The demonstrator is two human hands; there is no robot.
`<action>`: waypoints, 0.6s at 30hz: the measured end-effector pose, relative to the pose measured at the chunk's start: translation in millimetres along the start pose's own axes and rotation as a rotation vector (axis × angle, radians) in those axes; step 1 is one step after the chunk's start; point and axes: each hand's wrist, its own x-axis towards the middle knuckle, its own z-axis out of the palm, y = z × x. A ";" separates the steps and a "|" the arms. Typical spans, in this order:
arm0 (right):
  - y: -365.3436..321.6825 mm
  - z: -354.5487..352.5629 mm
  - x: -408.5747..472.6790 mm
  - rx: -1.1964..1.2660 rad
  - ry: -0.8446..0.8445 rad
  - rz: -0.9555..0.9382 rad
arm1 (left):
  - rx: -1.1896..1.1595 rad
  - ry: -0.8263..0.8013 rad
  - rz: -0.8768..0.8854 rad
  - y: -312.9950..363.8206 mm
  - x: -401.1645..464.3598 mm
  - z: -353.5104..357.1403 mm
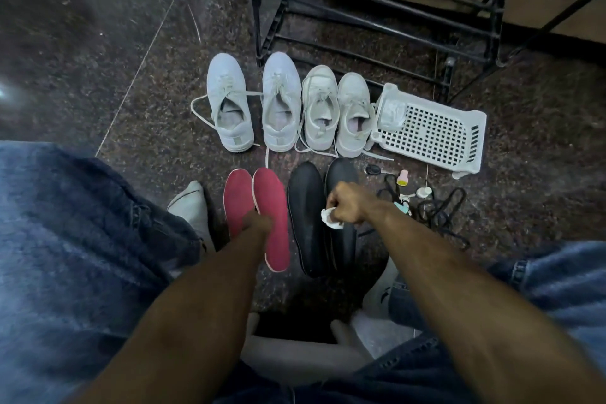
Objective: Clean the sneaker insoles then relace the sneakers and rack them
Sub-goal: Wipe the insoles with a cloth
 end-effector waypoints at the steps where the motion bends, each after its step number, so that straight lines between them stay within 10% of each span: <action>1: 0.0 2.9 4.8 0.010 -0.020 -0.001 | 0.025 -0.033 -0.007 -1.4 1.6 0.4; 6: 1.6 13.2 24.5 0.069 -0.072 0.002 | -0.054 -0.172 -0.152 -16.5 12.4 2.2; 14: -3.2 30.4 50.5 0.164 -0.096 0.025 | 0.082 0.416 -0.089 -19.3 28.7 -7.8; 18: -1.3 34.4 57.0 0.194 -0.113 0.040 | 0.062 0.380 -0.176 -38.7 71.4 -7.6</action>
